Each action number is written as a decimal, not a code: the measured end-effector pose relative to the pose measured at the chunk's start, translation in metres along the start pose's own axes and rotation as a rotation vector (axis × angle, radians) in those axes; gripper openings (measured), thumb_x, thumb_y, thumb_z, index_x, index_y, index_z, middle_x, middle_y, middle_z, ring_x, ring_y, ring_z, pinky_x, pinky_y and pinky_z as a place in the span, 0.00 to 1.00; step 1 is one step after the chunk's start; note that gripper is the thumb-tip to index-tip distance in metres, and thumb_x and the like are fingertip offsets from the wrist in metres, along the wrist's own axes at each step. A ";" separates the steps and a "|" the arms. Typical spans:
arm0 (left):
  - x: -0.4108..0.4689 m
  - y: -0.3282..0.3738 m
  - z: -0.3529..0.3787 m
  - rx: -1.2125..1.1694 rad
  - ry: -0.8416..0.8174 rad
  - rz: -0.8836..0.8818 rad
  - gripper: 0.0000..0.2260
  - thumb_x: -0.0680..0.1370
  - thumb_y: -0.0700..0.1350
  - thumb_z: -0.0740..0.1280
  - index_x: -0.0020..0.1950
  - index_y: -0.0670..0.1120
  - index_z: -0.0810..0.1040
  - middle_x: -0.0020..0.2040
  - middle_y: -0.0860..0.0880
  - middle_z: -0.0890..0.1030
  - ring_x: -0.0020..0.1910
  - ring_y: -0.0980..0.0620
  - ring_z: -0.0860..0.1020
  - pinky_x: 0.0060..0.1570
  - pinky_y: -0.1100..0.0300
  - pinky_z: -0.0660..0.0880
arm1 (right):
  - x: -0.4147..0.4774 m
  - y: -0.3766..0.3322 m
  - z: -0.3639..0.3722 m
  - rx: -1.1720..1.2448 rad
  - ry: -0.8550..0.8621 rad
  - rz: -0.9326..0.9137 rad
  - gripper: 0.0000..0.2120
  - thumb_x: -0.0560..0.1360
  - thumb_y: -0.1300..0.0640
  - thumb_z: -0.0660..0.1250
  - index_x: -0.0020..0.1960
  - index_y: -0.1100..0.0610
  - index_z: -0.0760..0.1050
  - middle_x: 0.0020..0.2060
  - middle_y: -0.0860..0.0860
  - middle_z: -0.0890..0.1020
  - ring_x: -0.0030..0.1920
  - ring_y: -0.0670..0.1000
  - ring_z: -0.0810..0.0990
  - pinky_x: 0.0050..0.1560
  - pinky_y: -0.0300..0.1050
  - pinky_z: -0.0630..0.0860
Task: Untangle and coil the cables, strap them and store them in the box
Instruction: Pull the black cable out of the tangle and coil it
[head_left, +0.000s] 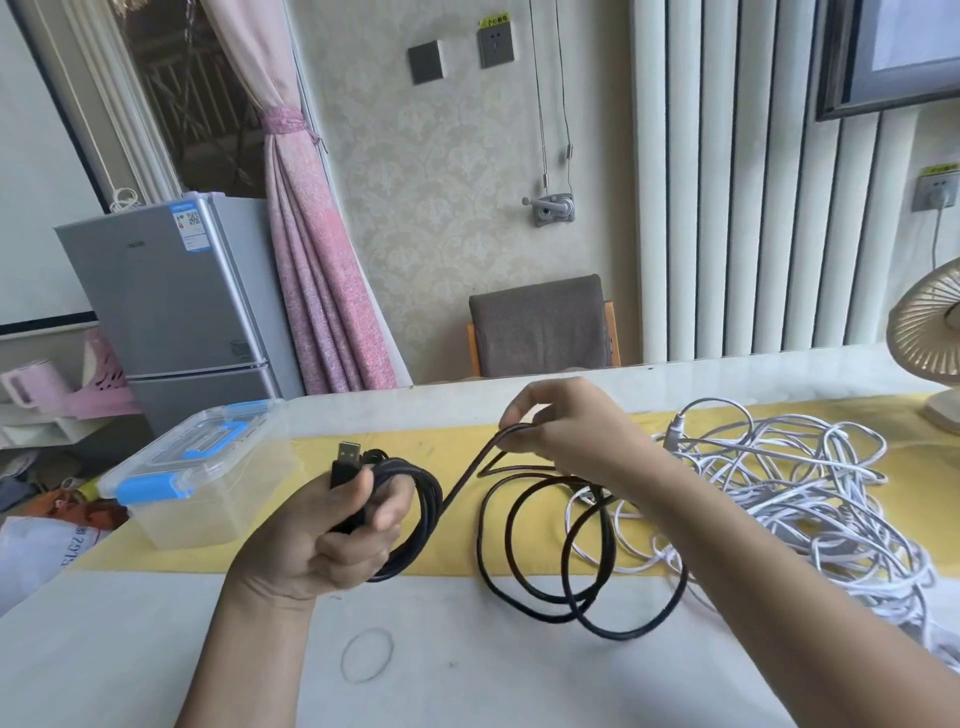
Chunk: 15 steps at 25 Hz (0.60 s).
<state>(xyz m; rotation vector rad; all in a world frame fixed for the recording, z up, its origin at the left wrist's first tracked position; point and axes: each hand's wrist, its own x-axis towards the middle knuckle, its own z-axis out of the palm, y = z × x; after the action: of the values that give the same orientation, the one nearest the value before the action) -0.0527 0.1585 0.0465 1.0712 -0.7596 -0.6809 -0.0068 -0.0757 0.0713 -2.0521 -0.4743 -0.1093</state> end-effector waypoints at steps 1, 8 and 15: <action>0.001 -0.002 -0.002 0.047 -0.014 -0.037 0.14 0.83 0.49 0.56 0.51 0.40 0.74 0.26 0.54 0.62 0.22 0.61 0.59 0.20 0.69 0.53 | -0.001 -0.003 0.000 -0.049 0.022 -0.007 0.11 0.71 0.52 0.72 0.37 0.59 0.77 0.24 0.48 0.73 0.22 0.44 0.65 0.22 0.34 0.61; 0.013 -0.004 0.011 0.608 0.289 -0.253 0.26 0.73 0.65 0.64 0.60 0.46 0.80 0.24 0.53 0.66 0.20 0.58 0.56 0.21 0.66 0.53 | -0.012 -0.020 0.010 -0.181 0.000 0.024 0.17 0.69 0.57 0.69 0.25 0.59 0.69 0.14 0.46 0.67 0.18 0.44 0.64 0.20 0.33 0.59; 0.044 -0.016 0.029 0.573 0.777 -0.049 0.23 0.70 0.66 0.55 0.33 0.46 0.66 0.26 0.51 0.61 0.23 0.56 0.56 0.22 0.67 0.52 | -0.025 -0.037 0.021 -0.186 -0.116 -0.151 0.08 0.72 0.57 0.64 0.38 0.61 0.76 0.30 0.52 0.81 0.28 0.51 0.77 0.32 0.44 0.76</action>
<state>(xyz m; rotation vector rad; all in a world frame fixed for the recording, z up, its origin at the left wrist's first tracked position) -0.0532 0.1039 0.0490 1.7319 -0.2384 -0.0328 -0.0460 -0.0491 0.0841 -2.2107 -0.7141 -0.1295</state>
